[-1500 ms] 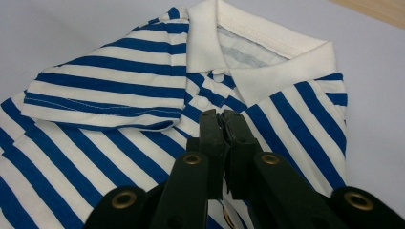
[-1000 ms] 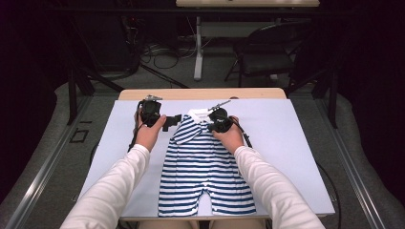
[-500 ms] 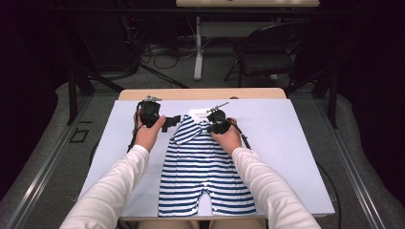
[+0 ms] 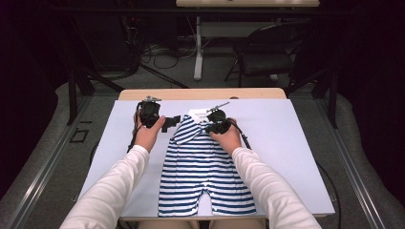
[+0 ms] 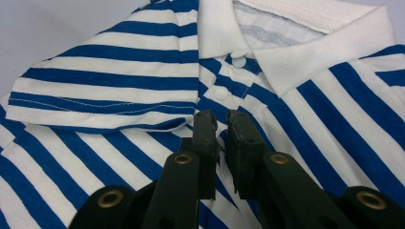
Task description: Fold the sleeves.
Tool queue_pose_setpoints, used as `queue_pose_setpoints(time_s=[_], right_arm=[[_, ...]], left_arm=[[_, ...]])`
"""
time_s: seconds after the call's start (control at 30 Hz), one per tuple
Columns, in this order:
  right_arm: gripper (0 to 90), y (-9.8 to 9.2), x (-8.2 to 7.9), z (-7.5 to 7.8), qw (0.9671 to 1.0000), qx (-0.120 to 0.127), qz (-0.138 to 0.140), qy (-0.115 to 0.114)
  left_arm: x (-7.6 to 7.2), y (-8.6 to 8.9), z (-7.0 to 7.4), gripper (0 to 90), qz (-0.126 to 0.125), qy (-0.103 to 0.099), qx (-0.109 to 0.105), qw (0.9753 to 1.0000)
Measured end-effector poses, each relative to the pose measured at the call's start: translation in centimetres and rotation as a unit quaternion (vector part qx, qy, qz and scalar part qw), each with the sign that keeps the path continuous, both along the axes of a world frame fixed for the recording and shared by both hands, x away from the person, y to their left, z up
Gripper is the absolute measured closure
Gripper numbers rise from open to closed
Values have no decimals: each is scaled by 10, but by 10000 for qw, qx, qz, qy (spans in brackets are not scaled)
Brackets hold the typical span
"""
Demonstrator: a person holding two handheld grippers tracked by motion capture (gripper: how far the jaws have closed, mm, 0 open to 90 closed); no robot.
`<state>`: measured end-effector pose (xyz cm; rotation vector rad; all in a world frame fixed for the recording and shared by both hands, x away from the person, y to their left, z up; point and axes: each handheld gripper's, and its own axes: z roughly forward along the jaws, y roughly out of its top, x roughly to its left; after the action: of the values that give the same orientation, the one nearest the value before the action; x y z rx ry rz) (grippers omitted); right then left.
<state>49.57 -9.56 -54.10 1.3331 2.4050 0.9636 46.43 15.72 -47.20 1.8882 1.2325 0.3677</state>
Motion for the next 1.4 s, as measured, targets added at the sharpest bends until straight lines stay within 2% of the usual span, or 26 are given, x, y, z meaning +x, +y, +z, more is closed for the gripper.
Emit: queue_pose_setpoints(time_s=[0.17,0.27,0.33,0.47,0.67,0.93,0.97,1.3,1.4], right_arm=[[764,-1,-2,4,10000,59,23,-46],[728,-3,-2,7,9998,119,27,-148],[705,-5,-3,10,9999,43,33,-118],[661,-9,-3,15,9998,53,-4,-209],[585,-17,-3,23,9996,106,-105,-258],[506,-29,-2,35,9984,154,-284,-471],[497,-31,-2,37,9984,157,-313,-433],[415,-46,4,48,9976,258,-336,-551],[398,-49,6,52,9975,270,-315,-574]], left_arm=[[0,-2,0,6,-21,7,13,10000],[1,-3,-1,6,-30,17,28,10000],[1,-3,-1,6,-16,34,45,10000],[2,-4,-1,6,-19,25,63,10000],[3,-6,0,7,-34,43,70,10000],[8,-9,7,7,-43,55,65,10000],[8,-9,7,7,-47,57,62,10000],[17,-14,8,6,-95,221,15,9997],[19,-15,8,6,-118,211,3,9997]])
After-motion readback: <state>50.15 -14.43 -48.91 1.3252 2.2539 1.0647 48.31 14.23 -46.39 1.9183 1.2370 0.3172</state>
